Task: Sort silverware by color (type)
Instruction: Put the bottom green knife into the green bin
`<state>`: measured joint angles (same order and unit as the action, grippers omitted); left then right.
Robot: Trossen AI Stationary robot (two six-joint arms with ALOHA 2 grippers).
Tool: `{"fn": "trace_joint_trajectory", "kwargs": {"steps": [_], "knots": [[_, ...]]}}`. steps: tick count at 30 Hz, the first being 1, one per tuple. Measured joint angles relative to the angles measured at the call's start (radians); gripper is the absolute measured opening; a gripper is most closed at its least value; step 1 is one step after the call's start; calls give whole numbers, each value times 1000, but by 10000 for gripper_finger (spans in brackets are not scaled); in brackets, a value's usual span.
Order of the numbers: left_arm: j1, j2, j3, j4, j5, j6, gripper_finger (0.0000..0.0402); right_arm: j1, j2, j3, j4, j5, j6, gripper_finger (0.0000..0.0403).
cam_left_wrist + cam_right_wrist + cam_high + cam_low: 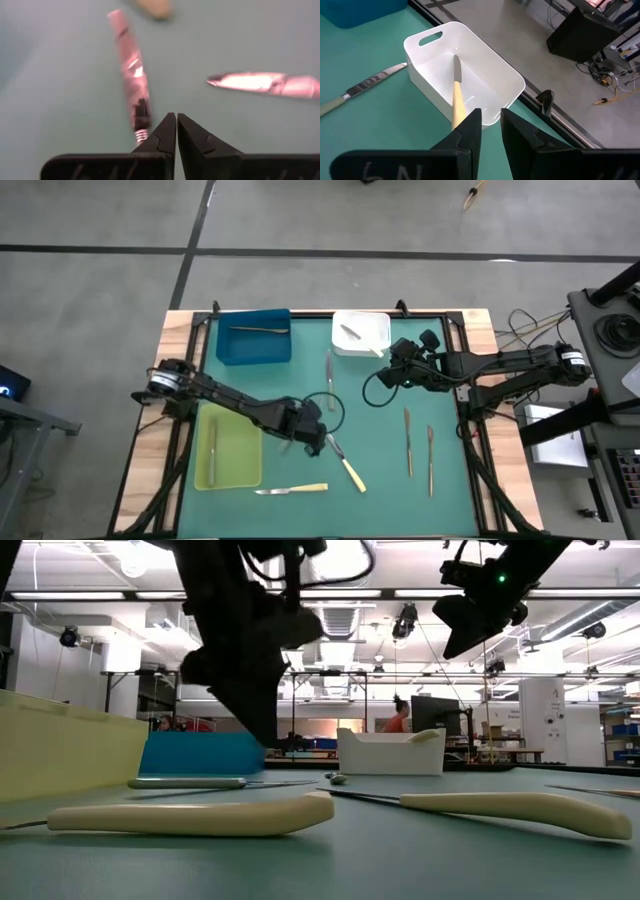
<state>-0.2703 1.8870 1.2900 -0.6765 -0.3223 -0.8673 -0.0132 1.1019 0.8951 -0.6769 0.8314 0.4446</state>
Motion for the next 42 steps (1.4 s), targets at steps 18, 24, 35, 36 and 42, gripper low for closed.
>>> {"fn": "trace_joint_trajectory", "kwargs": {"steps": [18,24,35,36,42], "knots": [[-124,-5,-142,190,-312,197,0,0,0,0,1,0,0,63],[-120,-42,-281,395,-306,243,0,0,0,0,2,0,0,63],[-118,-71,-324,404,-254,145,21,0,0,0,2,7,0,63],[-118,-64,-324,398,-252,139,31,0,0,0,2,7,0,63],[-118,-55,-324,381,-272,110,113,0,0,0,3,8,0,63]]}}
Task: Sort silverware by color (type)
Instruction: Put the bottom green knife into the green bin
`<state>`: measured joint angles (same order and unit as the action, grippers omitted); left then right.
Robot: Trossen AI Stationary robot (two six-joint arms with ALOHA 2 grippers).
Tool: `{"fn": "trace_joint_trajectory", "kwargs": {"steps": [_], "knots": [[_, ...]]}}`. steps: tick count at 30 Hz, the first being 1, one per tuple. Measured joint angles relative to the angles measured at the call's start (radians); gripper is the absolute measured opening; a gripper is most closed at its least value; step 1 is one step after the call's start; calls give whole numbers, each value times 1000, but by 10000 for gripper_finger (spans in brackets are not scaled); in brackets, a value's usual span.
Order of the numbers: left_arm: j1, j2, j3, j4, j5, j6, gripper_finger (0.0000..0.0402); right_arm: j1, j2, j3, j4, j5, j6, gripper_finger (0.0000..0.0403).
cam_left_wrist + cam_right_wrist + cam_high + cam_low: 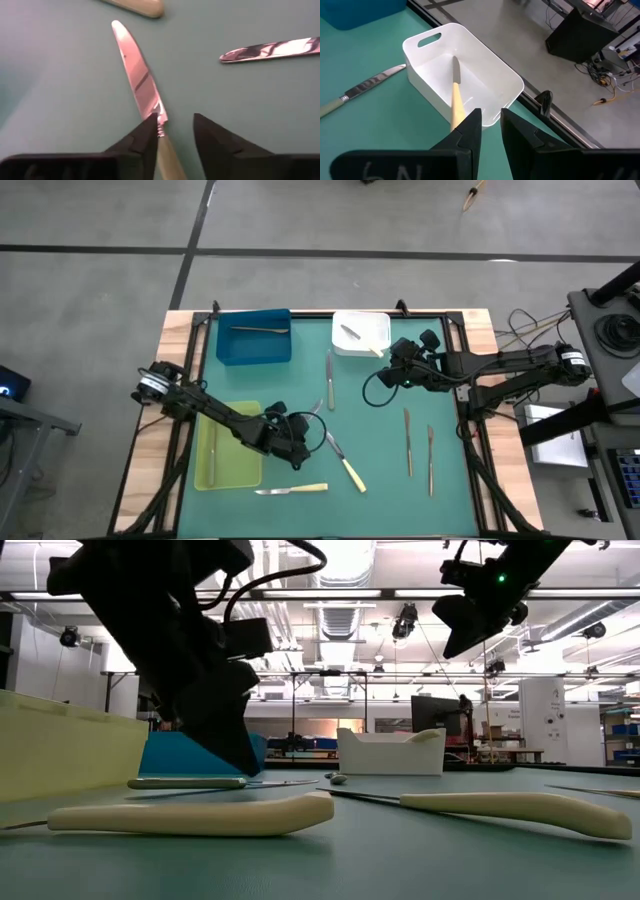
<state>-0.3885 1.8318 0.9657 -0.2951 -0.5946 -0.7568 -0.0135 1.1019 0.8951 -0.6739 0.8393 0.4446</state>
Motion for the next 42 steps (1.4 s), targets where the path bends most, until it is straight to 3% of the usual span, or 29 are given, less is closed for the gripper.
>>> {"fn": "trace_joint_trajectory", "kwargs": {"steps": [6,13,19,27,42], "knots": [[0,0,-6,-32,-16,-14,185,0,0,0,2,0,0,63],[0,1,-72,86,16,-33,192,0,0,0,2,0,0,63],[5,2,-101,101,24,-74,155,0,0,0,2,0,0,63],[10,30,-103,103,35,-125,27,0,0,0,2,1,0,63],[18,-36,-115,67,40,-225,22,0,0,0,1,0,-4,63]]}}
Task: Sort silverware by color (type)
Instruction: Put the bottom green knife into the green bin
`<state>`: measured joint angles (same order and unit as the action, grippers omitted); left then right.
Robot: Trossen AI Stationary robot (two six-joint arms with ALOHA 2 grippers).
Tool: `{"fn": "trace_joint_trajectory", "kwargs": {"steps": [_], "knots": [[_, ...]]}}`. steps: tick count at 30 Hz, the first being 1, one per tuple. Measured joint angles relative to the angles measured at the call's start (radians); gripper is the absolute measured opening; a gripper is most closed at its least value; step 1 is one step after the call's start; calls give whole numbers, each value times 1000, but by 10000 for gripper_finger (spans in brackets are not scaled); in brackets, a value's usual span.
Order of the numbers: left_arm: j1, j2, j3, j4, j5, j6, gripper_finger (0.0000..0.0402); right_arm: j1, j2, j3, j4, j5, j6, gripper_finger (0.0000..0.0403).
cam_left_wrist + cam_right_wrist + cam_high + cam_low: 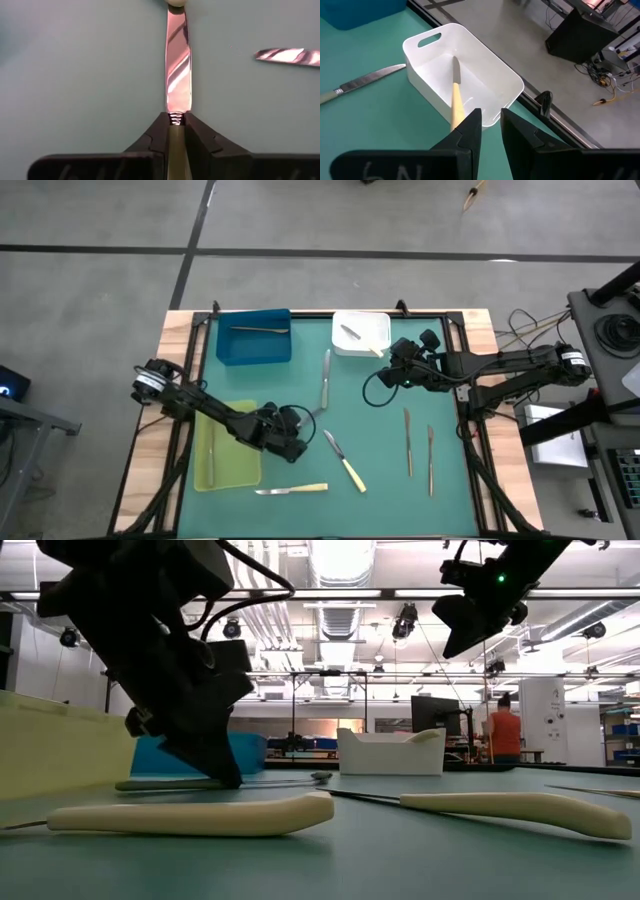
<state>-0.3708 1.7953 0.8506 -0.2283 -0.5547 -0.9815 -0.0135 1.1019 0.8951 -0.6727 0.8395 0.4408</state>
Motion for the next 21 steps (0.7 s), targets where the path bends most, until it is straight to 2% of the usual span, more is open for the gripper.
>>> {"fn": "trace_joint_trajectory", "kwargs": {"steps": [11,15,21], "knots": [[14,-71,1,9,28,-21,19,0,0,0,-2,0,0,63],[14,-85,2,14,94,-57,1,0,0,0,-2,0,0,63],[14,-100,3,0,128,-89,4,0,0,0,-2,0,0,63]]}}
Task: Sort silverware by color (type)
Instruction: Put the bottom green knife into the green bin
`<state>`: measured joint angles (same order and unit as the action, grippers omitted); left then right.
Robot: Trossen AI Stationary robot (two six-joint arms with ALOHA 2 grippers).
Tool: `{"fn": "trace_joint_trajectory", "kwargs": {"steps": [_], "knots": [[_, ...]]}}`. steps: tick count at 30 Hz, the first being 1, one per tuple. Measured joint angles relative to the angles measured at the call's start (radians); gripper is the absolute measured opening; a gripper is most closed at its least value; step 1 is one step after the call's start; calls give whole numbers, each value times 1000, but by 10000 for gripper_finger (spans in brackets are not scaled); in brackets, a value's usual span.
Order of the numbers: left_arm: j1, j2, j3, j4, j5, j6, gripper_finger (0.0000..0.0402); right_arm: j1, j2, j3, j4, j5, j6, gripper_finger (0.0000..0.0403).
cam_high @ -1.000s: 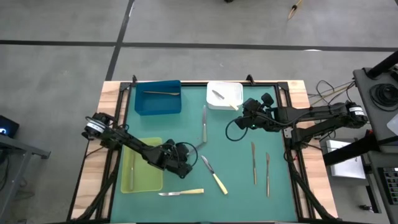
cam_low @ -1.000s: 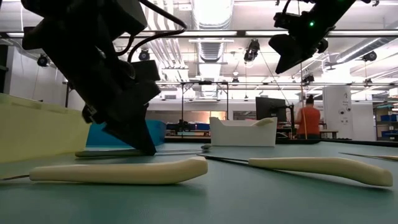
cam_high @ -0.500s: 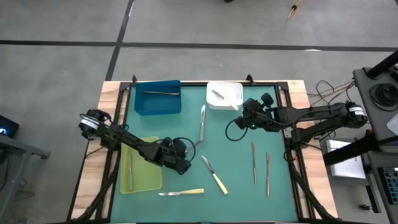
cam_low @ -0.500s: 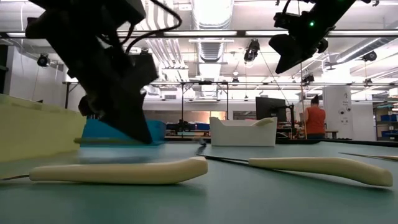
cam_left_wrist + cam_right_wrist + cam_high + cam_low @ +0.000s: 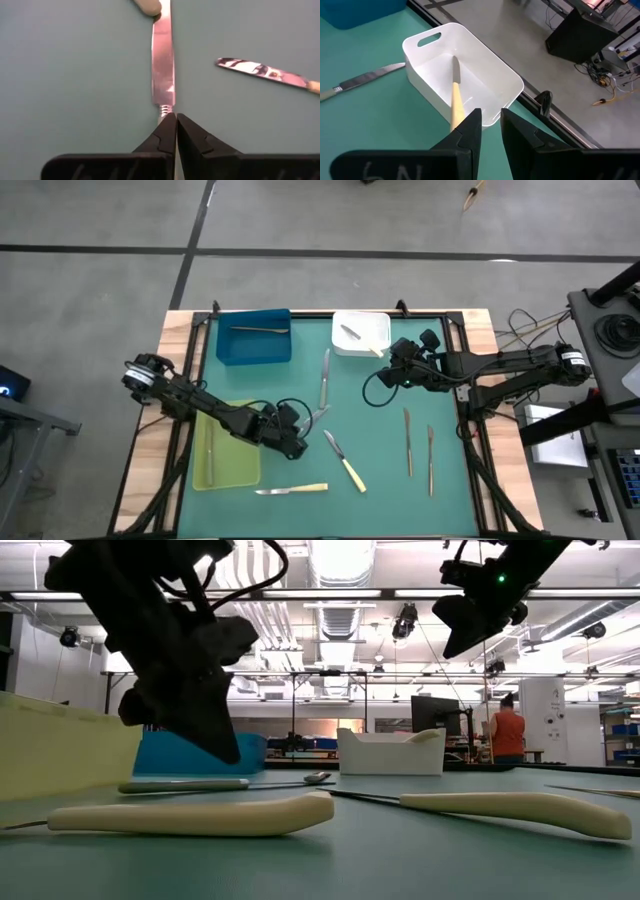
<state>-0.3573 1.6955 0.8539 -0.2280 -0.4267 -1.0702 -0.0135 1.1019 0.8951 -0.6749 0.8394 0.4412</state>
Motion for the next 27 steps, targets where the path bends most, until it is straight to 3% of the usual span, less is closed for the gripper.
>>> {"fn": "trace_joint_trajectory", "kwargs": {"steps": [6,10,15,21,27], "knots": [[-2,2,0,59,-10,187,2,0,0,0,0,0,0,63],[-2,-19,0,71,-77,307,1,0,0,0,0,0,0,63],[13,-34,66,-14,-91,333,1,0,0,0,0,0,0,63],[26,41,165,-133,-88,355,0,0,0,0,0,0,0,63],[26,94,195,-200,-23,344,2,0,0,0,0,0,0,63]]}}
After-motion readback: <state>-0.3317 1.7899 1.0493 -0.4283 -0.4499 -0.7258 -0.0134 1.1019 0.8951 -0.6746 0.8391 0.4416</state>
